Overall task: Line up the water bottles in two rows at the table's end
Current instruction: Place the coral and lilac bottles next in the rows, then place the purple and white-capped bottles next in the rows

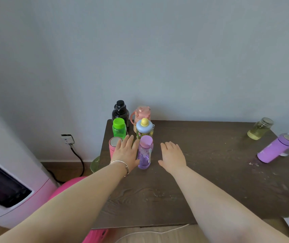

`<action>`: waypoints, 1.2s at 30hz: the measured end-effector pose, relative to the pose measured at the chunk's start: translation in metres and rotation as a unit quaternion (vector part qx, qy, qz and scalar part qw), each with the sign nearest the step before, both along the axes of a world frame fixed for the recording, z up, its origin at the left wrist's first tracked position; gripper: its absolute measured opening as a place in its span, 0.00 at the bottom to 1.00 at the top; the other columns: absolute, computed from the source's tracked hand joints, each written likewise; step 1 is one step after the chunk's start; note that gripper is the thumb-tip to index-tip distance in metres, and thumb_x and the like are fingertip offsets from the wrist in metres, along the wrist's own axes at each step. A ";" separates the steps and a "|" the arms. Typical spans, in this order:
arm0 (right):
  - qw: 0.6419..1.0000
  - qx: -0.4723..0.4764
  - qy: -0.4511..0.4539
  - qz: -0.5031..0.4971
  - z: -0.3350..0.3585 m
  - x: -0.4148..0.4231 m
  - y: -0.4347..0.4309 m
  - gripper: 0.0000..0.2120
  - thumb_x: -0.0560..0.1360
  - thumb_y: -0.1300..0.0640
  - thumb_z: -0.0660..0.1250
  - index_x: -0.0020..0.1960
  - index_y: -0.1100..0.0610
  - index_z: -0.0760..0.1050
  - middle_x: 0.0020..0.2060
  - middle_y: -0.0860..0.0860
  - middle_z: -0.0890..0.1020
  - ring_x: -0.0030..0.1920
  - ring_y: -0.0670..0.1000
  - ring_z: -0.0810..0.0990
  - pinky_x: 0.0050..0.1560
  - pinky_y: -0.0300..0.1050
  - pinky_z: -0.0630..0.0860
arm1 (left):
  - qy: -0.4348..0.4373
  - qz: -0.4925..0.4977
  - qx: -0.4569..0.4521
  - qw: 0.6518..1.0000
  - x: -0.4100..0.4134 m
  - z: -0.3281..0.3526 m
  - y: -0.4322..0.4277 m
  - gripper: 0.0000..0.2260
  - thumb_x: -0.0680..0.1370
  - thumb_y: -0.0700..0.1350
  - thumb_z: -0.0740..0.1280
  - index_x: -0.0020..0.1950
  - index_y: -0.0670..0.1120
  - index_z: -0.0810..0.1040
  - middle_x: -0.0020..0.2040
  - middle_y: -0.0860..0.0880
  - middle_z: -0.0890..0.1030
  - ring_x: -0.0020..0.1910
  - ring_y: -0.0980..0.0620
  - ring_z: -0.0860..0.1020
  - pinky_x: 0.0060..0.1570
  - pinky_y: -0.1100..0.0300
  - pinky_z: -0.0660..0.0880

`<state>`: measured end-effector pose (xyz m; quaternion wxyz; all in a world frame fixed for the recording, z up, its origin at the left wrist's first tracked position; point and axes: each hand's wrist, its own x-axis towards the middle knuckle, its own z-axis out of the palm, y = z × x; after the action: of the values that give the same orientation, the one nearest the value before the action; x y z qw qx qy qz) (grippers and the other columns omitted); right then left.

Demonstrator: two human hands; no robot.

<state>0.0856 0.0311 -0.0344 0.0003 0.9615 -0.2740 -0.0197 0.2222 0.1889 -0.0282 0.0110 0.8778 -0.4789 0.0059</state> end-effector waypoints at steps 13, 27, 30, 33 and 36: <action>0.998 -0.001 -0.031 -0.058 0.009 -0.131 -0.064 0.34 0.78 0.47 0.67 0.77 0.57 0.58 0.74 0.54 0.68 0.77 0.56 0.60 0.78 0.55 0.53 | -0.041 -0.061 0.048 0.996 -0.102 0.017 -0.079 0.38 0.77 0.58 0.64 0.79 0.45 0.48 0.79 0.42 0.51 0.78 0.42 0.49 0.76 0.45 0.51; 0.977 -0.004 -0.060 -0.205 0.029 -0.392 -0.204 0.36 0.75 0.44 0.70 0.75 0.58 0.61 0.70 0.53 0.71 0.74 0.54 0.64 0.76 0.54 0.58 | -0.025 -0.127 0.053 0.990 -0.319 0.013 -0.263 0.38 0.77 0.60 0.63 0.78 0.46 0.48 0.79 0.44 0.52 0.78 0.44 0.49 0.76 0.46 0.51; 0.969 0.002 -0.061 -0.239 0.027 -0.427 -0.223 0.36 0.76 0.44 0.69 0.76 0.58 0.60 0.71 0.53 0.70 0.74 0.55 0.64 0.76 0.54 0.58 | -0.013 -0.141 0.048 0.989 -0.353 0.013 -0.293 0.38 0.77 0.60 0.63 0.78 0.46 0.48 0.79 0.44 0.52 0.78 0.44 0.49 0.76 0.46 0.51; 0.964 0.007 -0.067 -0.259 0.021 -0.449 -0.238 0.35 0.76 0.45 0.69 0.76 0.58 0.61 0.71 0.54 0.70 0.74 0.55 0.65 0.76 0.53 0.59 | -0.009 -0.155 0.050 0.987 -0.372 0.013 -0.318 0.39 0.77 0.60 0.63 0.79 0.46 0.48 0.79 0.44 0.51 0.78 0.44 0.48 0.76 0.45 0.50; 0.958 0.011 -0.069 -0.276 0.014 -0.461 -0.254 0.36 0.76 0.44 0.69 0.76 0.58 0.61 0.72 0.55 0.70 0.73 0.55 0.65 0.75 0.52 0.60 | -0.005 -0.162 0.060 0.985 -0.380 0.011 -0.344 0.39 0.77 0.61 0.62 0.79 0.46 0.47 0.80 0.44 0.50 0.78 0.44 0.48 0.76 0.46 0.49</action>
<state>-0.3754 -0.2232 -0.0206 -0.0348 0.8472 -0.5283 0.0439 -0.1579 -0.1555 -0.0168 -0.0428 0.7875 -0.6145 -0.0202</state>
